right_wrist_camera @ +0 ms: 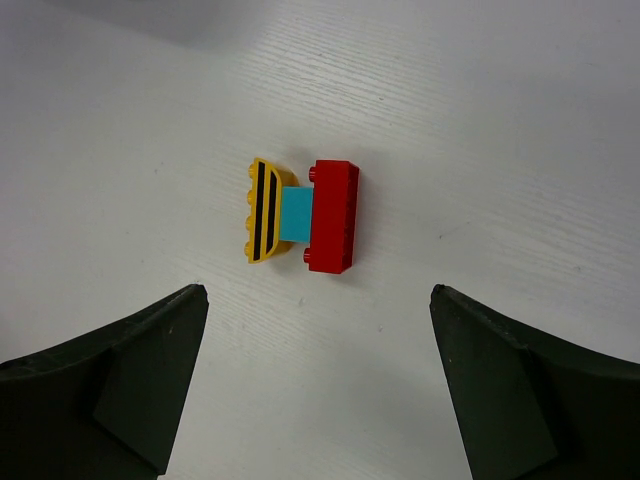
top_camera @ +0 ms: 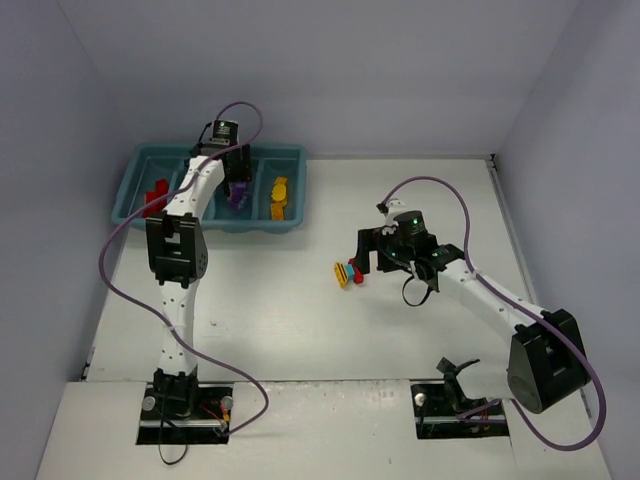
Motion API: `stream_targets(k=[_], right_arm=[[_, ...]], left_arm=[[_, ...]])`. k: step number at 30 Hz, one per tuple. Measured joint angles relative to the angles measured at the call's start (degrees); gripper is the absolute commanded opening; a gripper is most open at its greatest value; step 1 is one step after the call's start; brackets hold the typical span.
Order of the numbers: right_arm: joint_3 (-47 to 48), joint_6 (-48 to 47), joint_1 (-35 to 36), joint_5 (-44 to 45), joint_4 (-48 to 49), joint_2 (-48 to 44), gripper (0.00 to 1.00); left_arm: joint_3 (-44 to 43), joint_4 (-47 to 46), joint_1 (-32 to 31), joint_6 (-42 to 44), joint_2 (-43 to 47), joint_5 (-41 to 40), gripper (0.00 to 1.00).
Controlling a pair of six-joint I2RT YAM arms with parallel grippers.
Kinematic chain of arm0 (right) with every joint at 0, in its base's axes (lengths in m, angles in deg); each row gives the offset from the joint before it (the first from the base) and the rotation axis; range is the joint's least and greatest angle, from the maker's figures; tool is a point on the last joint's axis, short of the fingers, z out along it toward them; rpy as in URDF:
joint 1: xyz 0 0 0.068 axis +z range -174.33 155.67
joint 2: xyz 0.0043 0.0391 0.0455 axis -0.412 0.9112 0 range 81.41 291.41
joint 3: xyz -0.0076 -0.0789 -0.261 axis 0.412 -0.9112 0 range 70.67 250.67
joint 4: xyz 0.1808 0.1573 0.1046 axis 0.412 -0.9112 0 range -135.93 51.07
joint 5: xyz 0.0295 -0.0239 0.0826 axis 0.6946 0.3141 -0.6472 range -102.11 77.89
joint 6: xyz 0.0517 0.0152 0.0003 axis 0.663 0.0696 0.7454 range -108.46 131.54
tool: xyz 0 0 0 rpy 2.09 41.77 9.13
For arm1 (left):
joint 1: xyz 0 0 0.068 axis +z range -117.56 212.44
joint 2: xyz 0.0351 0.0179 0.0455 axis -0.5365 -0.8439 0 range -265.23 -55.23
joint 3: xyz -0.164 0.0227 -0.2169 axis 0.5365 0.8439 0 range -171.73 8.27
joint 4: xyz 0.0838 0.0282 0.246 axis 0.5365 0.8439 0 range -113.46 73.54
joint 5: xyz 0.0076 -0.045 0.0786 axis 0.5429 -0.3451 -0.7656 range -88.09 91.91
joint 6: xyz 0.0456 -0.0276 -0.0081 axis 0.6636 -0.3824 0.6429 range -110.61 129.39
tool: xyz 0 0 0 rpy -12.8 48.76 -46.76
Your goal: Sort the legos into containers by color
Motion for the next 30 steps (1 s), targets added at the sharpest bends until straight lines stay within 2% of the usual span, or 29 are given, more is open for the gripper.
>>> stream_targets(k=[3,8,15,16,19,24,30], right_arm=[[0.0,0.3,0.0,0.0,0.0,0.0,0.89],[0.0,0.5,0.0,-0.1,-0.1,0.0,0.84],[0.0,0.9,0.0,-2.3,-0.2,3.2,0.75],[0.0,1.0,0.0,-2.4,-0.2,4.0,0.69],[0.0,1.0,0.3,-2.3,-0.2,6.2,0.64],[1.0,0.0,2.0,-1.3,-0.1,10.5,0.64],[2.7,-0.5,4.9,2.2,0.3,15.3,0.63]], left_arm=[[2.8,-1.9,0.1,0.6,3.1,3.4,0.71],[14.5,-4.6,-1.0,0.7,14.6,9.7,0.71],[32.4,-7.1,-9.7,-0.4,32.8,15.0,0.71],[34.5,-7.2,-11.0,-0.9,34.6,15.9,0.71],[40.1,-7.3,-13.8,-2.1,39.0,17.6,0.71],[48.1,-7.1,-15.1,-5.2,44.4,19.8,0.71],[52.5,-7.2,-15.1,-9.3,48.7,22.6,0.71]])
